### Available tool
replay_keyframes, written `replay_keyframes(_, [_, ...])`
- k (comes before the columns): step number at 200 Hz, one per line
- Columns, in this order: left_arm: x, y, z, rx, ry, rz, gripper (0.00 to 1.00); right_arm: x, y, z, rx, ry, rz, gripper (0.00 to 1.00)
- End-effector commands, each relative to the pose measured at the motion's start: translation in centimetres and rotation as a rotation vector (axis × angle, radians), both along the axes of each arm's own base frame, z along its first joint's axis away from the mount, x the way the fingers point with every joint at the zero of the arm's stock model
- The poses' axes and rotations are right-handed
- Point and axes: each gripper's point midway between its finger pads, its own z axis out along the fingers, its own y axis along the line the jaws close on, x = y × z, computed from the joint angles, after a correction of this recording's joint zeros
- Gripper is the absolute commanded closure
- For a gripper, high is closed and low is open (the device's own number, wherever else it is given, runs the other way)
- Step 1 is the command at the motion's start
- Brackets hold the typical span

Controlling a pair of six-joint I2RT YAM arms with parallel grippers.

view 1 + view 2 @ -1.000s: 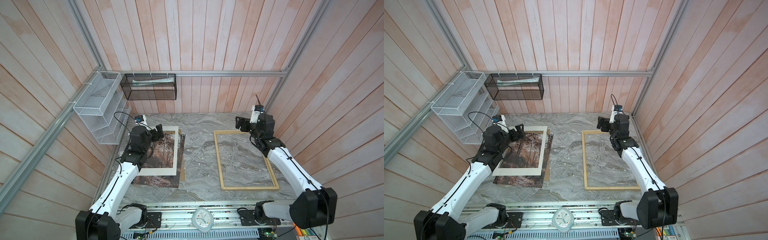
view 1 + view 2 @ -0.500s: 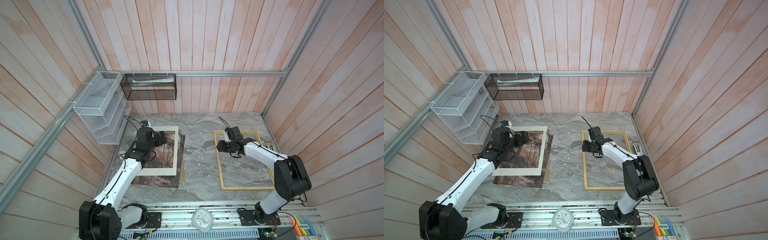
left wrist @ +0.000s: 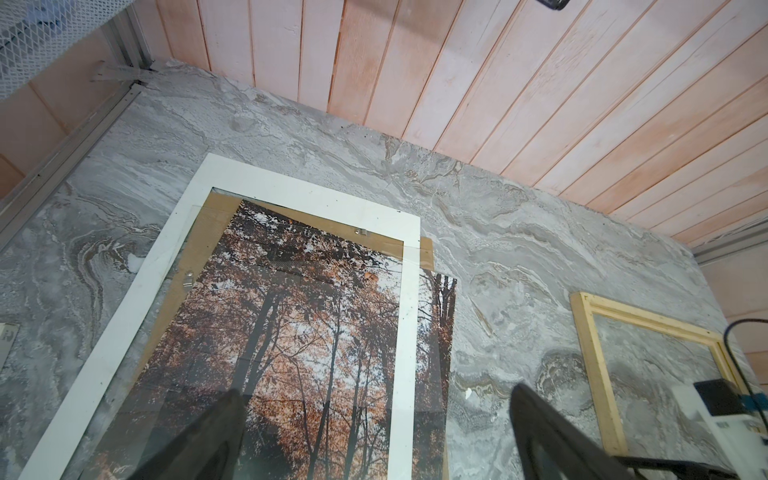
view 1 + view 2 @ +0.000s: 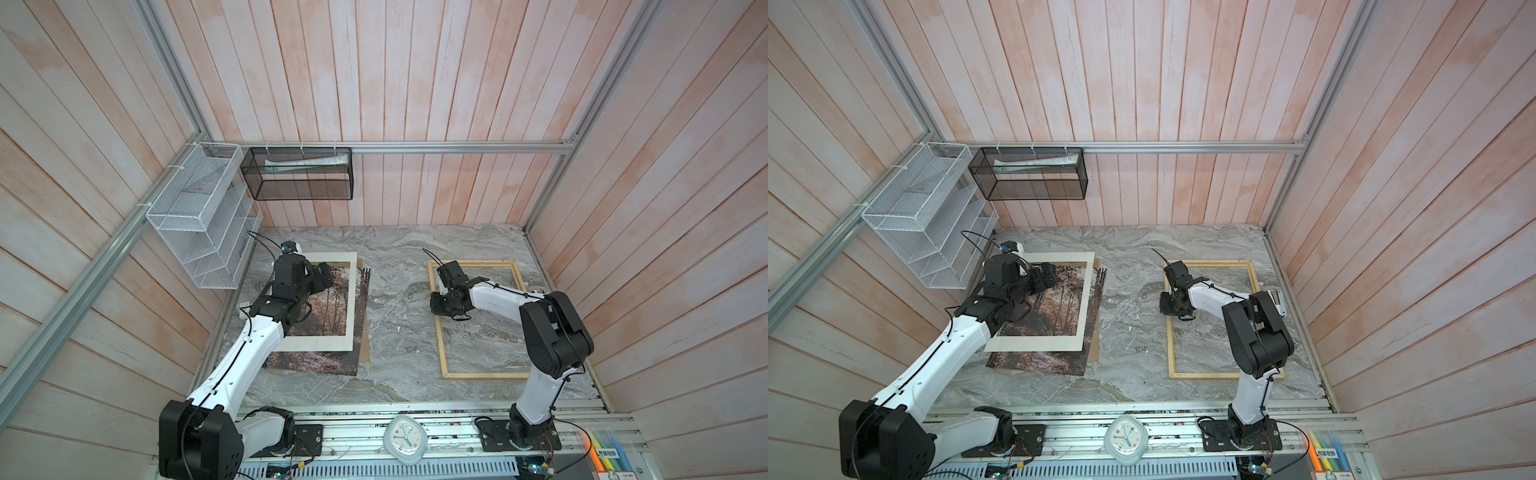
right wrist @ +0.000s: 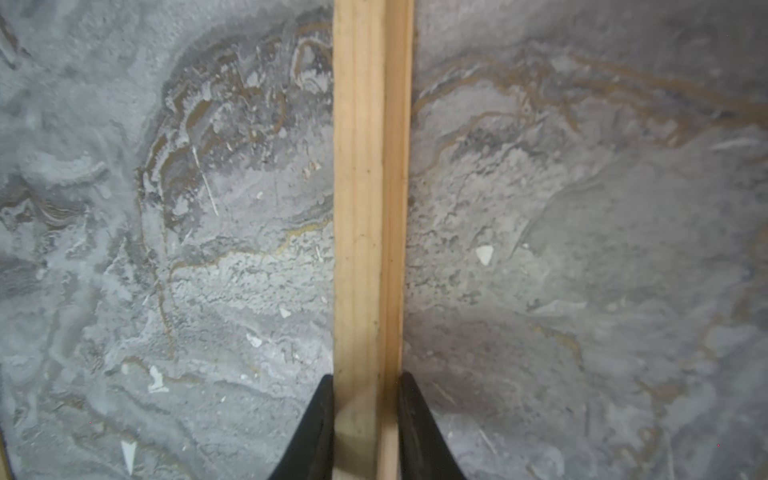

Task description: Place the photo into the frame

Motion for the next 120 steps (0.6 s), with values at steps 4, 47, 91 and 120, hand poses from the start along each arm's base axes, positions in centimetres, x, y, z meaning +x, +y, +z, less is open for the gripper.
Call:
replay_keyframes(4, [0.7, 0.1, 1.5, 0.027, -0.026, 0.003, 0.0, 0.7, 0.1, -0.4, -0.039, 0.007, 0.021, 0.83])
replay_keyframes(47, [1.3, 0.1, 1.6, 0.037, -0.023, 0.004, 0.0, 3.0, 1.0, -0.4, -0.065, -0.014, 0.04, 0.87])
replay_keyframes(91, [1.3, 0.3, 1.0, 0.053, 0.007, 0.012, 0.0, 5.7, 3.8, -0.7, -0.019, -0.015, 0.047, 0.89])
replay_keyframes(120, [1.4, 0.6, 0.1, 0.083, 0.05, 0.024, 0.0, 6.8, 5.8, -1.1, 0.053, -0.001, 0.023, 0.89])
